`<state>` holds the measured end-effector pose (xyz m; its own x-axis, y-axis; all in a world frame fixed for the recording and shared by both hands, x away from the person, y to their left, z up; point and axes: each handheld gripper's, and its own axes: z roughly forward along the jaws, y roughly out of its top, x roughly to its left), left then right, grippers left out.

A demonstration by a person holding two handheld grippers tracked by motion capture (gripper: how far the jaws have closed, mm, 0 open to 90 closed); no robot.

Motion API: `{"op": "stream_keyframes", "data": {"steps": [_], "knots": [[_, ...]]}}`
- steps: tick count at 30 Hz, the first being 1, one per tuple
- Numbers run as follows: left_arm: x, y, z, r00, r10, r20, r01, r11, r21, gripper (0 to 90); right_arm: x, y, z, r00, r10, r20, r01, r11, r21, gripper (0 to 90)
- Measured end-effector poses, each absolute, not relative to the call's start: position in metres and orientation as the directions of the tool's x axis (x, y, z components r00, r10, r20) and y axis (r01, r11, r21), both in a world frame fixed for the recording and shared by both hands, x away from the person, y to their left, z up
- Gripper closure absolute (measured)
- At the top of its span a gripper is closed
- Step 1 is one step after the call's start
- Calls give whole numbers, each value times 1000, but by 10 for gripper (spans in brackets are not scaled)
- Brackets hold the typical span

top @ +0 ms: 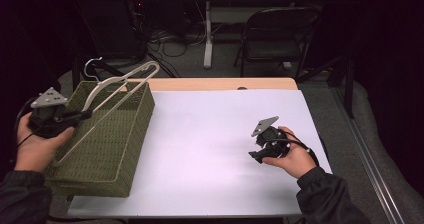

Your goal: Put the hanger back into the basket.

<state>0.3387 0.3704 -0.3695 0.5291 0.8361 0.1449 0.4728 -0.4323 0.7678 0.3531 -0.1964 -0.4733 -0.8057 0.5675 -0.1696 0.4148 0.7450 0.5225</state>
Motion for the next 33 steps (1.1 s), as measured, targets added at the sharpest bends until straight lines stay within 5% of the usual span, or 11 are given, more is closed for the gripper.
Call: {"op": "stream_keyframes", "data": {"steps": [15, 33], "knots": [[325, 419, -391, 513, 847, 140, 518, -435, 737, 874, 353, -198, -476, -805, 567, -173, 417, 749, 516, 337], [343, 430, -415, 578, 810, 102, 530, -467, 707, 874, 354, -196, -480, -803, 570, -173, 412, 742, 529, 337]]}}
